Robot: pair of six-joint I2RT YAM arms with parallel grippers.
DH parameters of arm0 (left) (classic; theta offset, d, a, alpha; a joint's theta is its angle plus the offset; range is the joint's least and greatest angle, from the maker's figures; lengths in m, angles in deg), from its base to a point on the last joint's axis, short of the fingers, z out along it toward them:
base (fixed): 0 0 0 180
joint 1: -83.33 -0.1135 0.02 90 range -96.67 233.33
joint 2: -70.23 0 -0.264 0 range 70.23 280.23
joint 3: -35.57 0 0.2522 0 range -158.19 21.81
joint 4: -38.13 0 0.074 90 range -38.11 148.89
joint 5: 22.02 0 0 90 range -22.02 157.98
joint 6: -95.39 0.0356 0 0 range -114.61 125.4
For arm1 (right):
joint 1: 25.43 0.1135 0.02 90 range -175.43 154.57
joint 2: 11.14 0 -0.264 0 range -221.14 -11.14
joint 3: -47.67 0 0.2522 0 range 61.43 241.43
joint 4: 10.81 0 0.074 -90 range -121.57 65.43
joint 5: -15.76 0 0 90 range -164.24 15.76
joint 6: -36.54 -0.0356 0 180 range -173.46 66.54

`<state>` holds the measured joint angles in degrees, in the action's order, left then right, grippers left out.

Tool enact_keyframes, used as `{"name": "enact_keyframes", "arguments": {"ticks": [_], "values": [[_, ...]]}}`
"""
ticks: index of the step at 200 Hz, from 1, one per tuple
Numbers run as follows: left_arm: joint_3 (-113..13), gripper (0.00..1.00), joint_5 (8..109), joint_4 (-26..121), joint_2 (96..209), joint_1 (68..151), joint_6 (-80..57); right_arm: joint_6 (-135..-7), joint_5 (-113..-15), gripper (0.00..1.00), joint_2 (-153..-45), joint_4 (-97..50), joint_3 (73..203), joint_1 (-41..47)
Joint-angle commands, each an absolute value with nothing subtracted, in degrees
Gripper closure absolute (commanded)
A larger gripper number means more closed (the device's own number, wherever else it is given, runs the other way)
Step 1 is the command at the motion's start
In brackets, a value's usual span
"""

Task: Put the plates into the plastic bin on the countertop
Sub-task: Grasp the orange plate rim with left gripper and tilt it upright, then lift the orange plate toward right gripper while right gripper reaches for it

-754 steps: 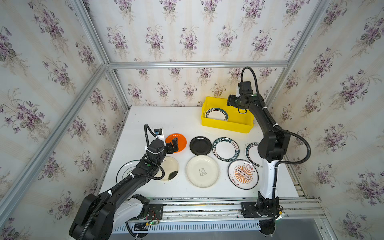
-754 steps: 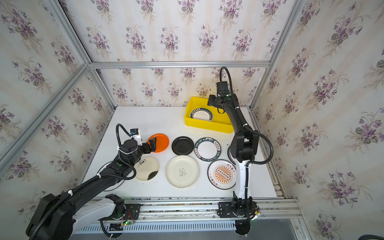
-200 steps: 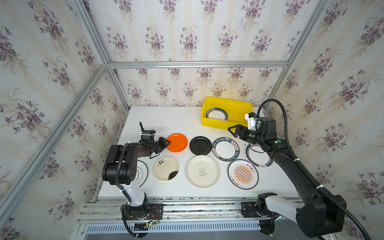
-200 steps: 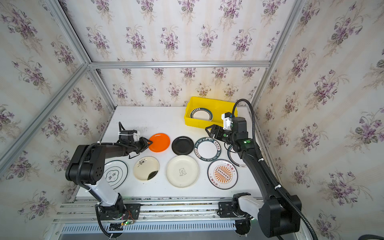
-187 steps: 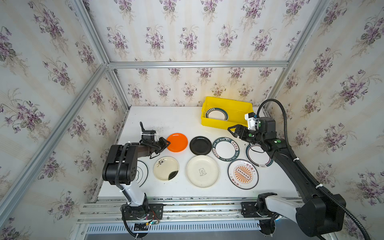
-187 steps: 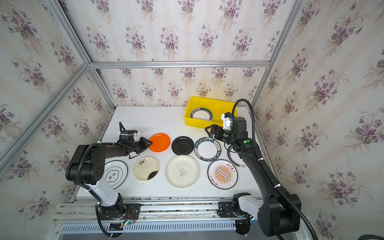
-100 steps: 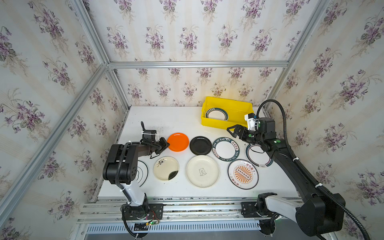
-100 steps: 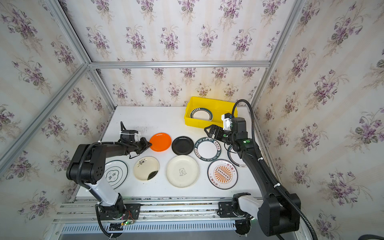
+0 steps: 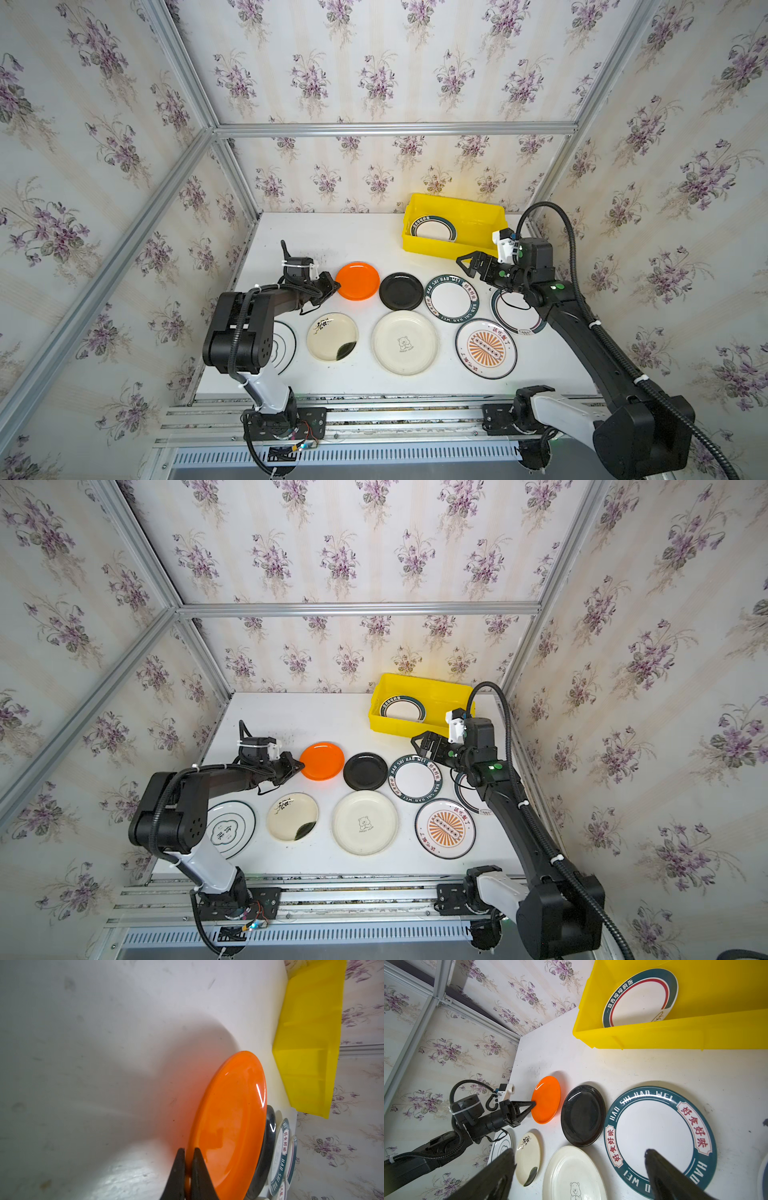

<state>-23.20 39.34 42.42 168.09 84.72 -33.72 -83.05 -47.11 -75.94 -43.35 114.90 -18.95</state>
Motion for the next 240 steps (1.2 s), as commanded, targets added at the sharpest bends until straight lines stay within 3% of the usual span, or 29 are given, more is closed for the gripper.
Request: {"name": "enact_keyframes", "arguments": {"ticks": [1,83,162,240], "values": [[-23.59,1.00,36.21,40.56,165.32,84.87,-35.36,-84.00,-46.10,0.01,-75.78,-41.07,114.41,-19.02],[-26.40,1.00,36.06,40.26,154.31,93.07,-39.79,-88.89,-39.54,0.01,-78.31,-35.44,113.63,-19.08],[-35.07,1.00,39.71,40.93,157.48,103.42,-41.15,-92.82,-36.38,0.02,-78.72,-29.67,111.80,-19.10],[-41.24,1.00,39.82,40.13,163.33,110.33,-43.03,-96.52,-33.81,0.26,-81.56,-24.57,110.64,-19.02]]}}
